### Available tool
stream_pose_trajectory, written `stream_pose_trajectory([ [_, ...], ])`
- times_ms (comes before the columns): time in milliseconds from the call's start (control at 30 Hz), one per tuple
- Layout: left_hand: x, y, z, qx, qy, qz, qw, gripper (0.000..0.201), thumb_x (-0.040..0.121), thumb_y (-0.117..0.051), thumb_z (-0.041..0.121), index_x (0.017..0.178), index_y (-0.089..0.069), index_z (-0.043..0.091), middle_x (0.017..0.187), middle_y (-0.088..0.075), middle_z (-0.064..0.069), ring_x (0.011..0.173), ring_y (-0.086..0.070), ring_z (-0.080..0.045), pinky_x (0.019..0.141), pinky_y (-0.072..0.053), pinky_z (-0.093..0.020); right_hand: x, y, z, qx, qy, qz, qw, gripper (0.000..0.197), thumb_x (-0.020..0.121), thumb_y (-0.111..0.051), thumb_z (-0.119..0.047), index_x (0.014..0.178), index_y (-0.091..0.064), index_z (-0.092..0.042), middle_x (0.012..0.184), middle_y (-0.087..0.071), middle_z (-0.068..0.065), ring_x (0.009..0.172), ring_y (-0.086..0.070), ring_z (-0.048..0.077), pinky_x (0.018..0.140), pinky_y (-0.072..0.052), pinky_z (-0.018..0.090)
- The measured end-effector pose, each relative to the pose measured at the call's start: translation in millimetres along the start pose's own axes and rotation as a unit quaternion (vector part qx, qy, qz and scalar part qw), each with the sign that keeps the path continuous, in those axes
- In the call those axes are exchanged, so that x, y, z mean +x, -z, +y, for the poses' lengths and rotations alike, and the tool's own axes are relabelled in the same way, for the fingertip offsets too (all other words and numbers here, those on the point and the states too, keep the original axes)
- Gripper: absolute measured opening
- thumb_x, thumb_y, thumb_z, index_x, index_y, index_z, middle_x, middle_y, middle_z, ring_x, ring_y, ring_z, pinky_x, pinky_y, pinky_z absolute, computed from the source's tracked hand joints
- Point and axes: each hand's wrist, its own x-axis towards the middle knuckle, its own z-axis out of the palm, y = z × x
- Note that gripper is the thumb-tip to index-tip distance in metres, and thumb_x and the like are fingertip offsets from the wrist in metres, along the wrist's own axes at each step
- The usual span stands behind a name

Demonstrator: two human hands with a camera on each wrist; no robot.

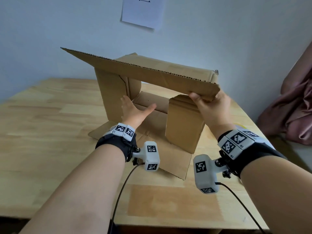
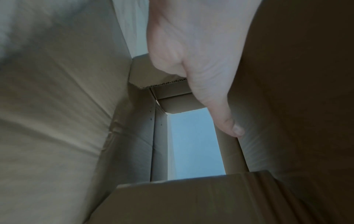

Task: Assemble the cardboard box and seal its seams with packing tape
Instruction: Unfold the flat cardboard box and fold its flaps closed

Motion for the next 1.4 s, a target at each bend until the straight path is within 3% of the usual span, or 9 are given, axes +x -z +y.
stream_pose_trajectory([
  [100,13.1,1.4,-2.3,0.022,0.006,-0.022,0.999,0.115,0.073,-0.058,0.071,0.151,0.009,0.02,0.159,0.012,0.002,0.147,0.006,-0.024,0.118,-0.011,-0.051,3.4,-0.6,3.0,0.003,0.019,-0.011,1.0,0.046,0.072,-0.061,-0.067,0.111,-0.053,-0.043,0.093,-0.072,0.001,0.097,-0.066,0.023,0.086,-0.048,0.054],
  [233,14.5,15.4,-15.6,-0.008,-0.013,-0.058,0.998,0.073,0.092,-0.046,0.053,0.151,-0.007,0.031,0.157,-0.018,0.002,0.141,-0.026,-0.026,0.112,-0.029,-0.044,5.8,4.0,9.5,-0.06,0.078,-0.042,0.994,0.026,0.074,-0.072,-0.046,0.075,-0.067,-0.02,0.084,-0.062,-0.004,0.083,-0.06,0.024,0.079,-0.045,0.047],
  [400,-9.9,52.7,-30.5,-0.222,-0.018,0.166,0.961,0.034,0.097,-0.039,0.014,0.129,-0.051,0.016,0.133,-0.054,-0.006,0.115,-0.052,-0.02,0.102,-0.041,-0.034,-2.8,10.4,7.4,-0.144,0.144,-0.077,0.976,0.019,0.075,-0.063,-0.015,0.092,-0.073,-0.012,0.09,-0.06,0.003,0.088,-0.054,0.028,0.079,-0.025,0.038],
  [533,-32.6,76.7,-25.9,-0.302,-0.015,0.294,0.907,0.038,0.1,-0.03,0.026,0.134,-0.034,0.009,0.14,-0.04,-0.014,0.12,-0.047,-0.021,0.099,-0.038,-0.031,-9.7,11.5,11.9,-0.199,0.175,-0.108,0.958,0.037,0.08,-0.05,0.001,0.109,-0.07,-0.01,0.104,-0.065,0.011,0.094,-0.057,0.035,0.081,-0.017,0.028],
  [667,-64.7,71.5,3.1,-0.045,-0.142,0.141,0.979,0.051,0.099,-0.038,0.04,0.145,-0.029,0.021,0.153,-0.019,-0.005,0.139,-0.024,-0.019,0.114,-0.024,-0.042,-12.0,19.8,9.9,-0.251,0.169,-0.179,0.936,0.052,0.082,-0.055,0.011,0.128,-0.06,-0.013,0.122,-0.06,0.011,0.109,-0.054,0.036,0.094,-0.024,0.035],
  [833,-86.5,38.1,11.8,0.185,-0.145,-0.082,0.968,0.055,0.1,-0.03,0.045,0.15,-0.017,0.029,0.16,0.003,-0.003,0.146,0.002,-0.026,0.117,-0.008,-0.05,-13.7,32.3,-11.3,-0.187,0.094,-0.19,0.959,0.05,0.084,-0.033,-0.009,0.126,-0.062,-0.01,0.131,-0.058,0.009,0.12,-0.05,0.033,0.104,-0.033,0.048],
  [1033,-79.8,13.6,14.4,0.166,-0.117,-0.13,0.971,0.057,0.1,-0.035,0.042,0.151,-0.013,0.029,0.16,0.003,-0.005,0.146,0.0,-0.027,0.117,-0.009,-0.045,-27.2,21.8,-17.7,-0.32,0.054,-0.144,0.935,0.051,0.088,-0.056,-0.052,0.13,-0.054,-0.022,0.122,-0.046,0.008,0.114,-0.041,0.029,0.1,-0.024,0.045],
  [1200,-69.0,1.1,13.9,0.111,-0.109,-0.135,0.979,0.057,0.1,-0.035,0.04,0.151,-0.012,0.028,0.16,-0.001,-0.003,0.147,-0.002,-0.021,0.117,-0.009,-0.041,-32.6,3.9,-15.0,-0.332,-0.003,-0.12,0.935,0.061,0.08,-0.069,-0.045,0.135,-0.046,-0.029,0.148,-0.026,0.016,0.138,-0.02,0.039,0.108,-0.015,0.063],
  [1400,-50.4,3.3,-6.4,0.167,-0.032,-0.063,0.984,0.062,0.096,-0.043,0.044,0.149,-0.02,0.021,0.154,-0.022,-0.012,0.141,-0.022,-0.032,0.115,-0.022,-0.046,-35.6,-2.1,-9.2,-0.307,0.003,-0.137,0.942,0.062,0.089,-0.063,-0.03,0.144,-0.034,-0.025,0.148,-0.026,0.015,0.143,0.0,0.044,0.11,-0.027,0.048],
])
